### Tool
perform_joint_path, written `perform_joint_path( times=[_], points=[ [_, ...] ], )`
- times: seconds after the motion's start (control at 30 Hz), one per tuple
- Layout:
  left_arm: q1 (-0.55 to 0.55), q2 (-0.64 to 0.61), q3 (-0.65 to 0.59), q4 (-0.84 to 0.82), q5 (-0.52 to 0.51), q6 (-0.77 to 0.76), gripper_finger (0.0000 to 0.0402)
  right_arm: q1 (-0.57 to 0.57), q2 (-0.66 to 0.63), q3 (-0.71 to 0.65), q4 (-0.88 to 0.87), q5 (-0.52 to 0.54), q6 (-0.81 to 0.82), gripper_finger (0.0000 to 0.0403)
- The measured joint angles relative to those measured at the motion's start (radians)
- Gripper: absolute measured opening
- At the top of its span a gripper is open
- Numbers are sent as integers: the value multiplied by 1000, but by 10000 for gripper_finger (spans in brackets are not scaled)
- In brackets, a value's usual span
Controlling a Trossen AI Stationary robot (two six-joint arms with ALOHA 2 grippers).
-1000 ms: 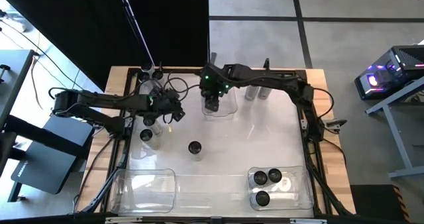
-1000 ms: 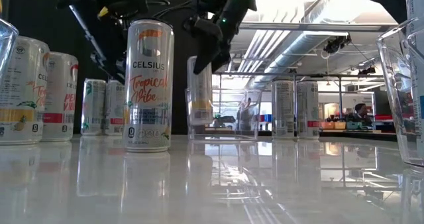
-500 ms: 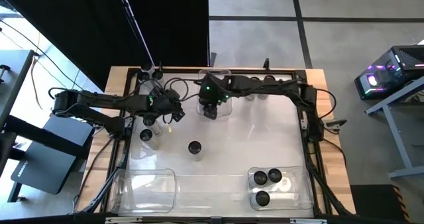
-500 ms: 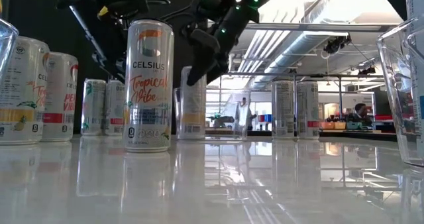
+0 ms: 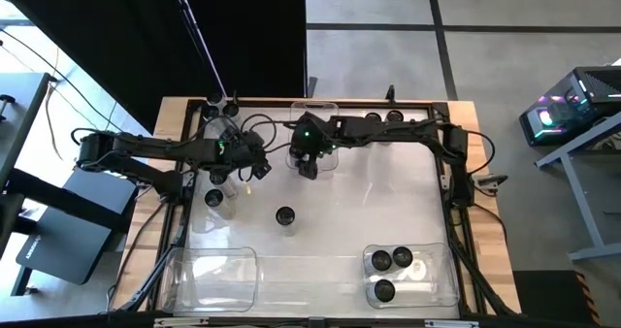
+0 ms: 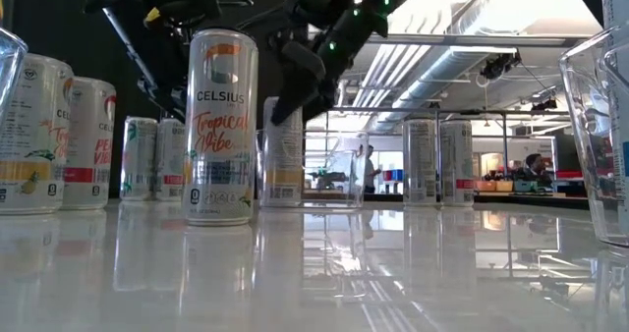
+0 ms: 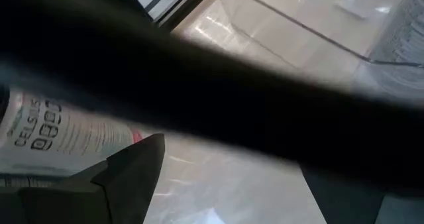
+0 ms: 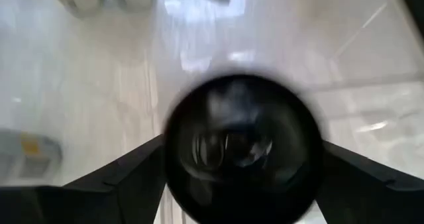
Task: Sort soda cans
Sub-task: Put the bottom right white yellow soda can into the top middle transparent bin
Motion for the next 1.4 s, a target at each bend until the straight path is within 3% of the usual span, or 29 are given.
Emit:
perform_joint_path(
  times=[0.13, 0.23, 0.4, 0.5, 0.67, 0.9, 1.2, 1.4],
  points=[
    [-1, 0, 2, 6, 17, 4, 335, 0, -12, 64, -69, 16, -43, 320],
    [-1, -1, 4, 6, 30, -7, 335, 0, -30, 108, -140, 88, -94, 321],
    [-14, -30, 1, -11, 24, -10, 335, 22, -145, 130, -152, 217, -139, 322],
    [-40, -63, 0, -15, 18, 6, 335, 72, -222, 92, -150, 227, -135, 322],
    [-95, -155, 0, -12, 16, 19, 335, 201, -355, -74, 80, 222, -107, 323],
    [-225, -246, 0, -12, 11, -2, 335, 381, -349, -378, 601, 218, 27, 323],
    [-419, -246, 0, -4, 11, 8, 335, 445, -272, -456, 760, 166, 158, 323],
    [-479, -235, 0, 8, -21, -43, 335, 444, -210, -456, 829, 176, 171, 323]
  ],
)
